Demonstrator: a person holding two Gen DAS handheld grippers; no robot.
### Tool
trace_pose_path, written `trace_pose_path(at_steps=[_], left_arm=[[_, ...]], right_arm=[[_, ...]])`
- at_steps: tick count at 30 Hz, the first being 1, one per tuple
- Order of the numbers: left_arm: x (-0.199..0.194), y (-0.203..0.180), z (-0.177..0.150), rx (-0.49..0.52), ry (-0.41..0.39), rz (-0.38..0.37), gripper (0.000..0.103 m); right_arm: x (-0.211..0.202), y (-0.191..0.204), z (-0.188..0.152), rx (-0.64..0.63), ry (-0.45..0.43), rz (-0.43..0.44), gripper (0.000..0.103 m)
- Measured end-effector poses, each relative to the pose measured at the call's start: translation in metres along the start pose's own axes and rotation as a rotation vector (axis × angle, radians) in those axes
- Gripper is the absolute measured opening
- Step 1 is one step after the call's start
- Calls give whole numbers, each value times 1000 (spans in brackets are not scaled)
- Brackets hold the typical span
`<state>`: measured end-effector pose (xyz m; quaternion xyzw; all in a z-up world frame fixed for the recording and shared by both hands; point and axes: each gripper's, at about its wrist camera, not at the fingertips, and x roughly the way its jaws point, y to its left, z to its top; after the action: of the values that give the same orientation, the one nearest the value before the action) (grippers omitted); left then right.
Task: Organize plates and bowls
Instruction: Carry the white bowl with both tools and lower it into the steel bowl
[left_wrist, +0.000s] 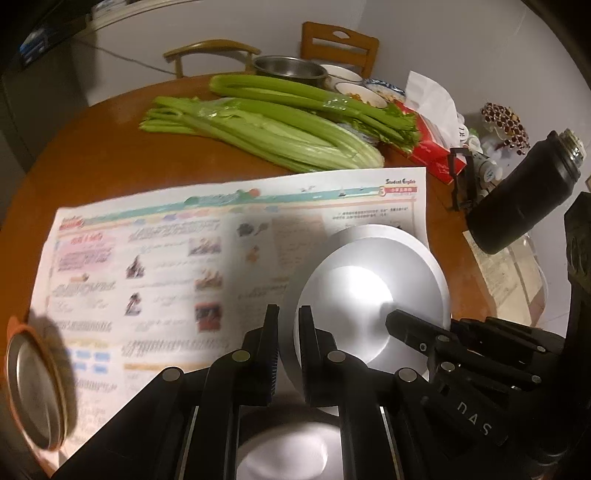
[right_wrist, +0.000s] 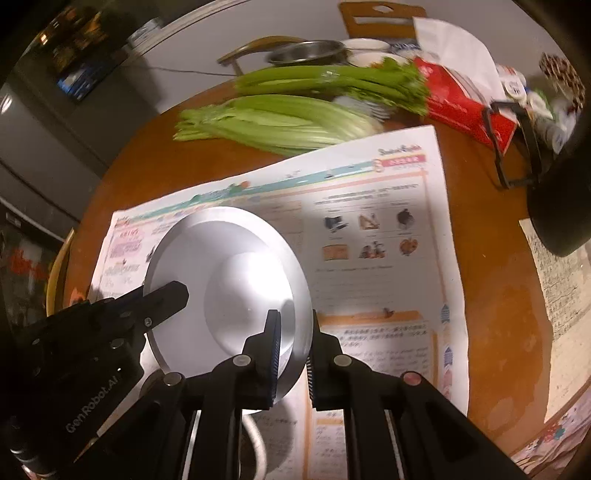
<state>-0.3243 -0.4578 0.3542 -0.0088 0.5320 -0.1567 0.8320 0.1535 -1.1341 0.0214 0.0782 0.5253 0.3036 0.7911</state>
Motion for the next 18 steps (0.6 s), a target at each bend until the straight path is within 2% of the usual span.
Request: trace_pose_path(at_steps=[7, 12, 18], left_arm=[[-39, 9, -24, 19, -52, 32, 10], [-51, 18, -45, 32, -26, 30, 10], [-58, 29, -67, 25, -7, 34, 10]], right_arm=[[-26, 32, -19, -42, -41, -6, 12], [-35, 43, -34, -50, -45, 6, 12], [-32, 55, -61, -60, -5, 39, 13]])
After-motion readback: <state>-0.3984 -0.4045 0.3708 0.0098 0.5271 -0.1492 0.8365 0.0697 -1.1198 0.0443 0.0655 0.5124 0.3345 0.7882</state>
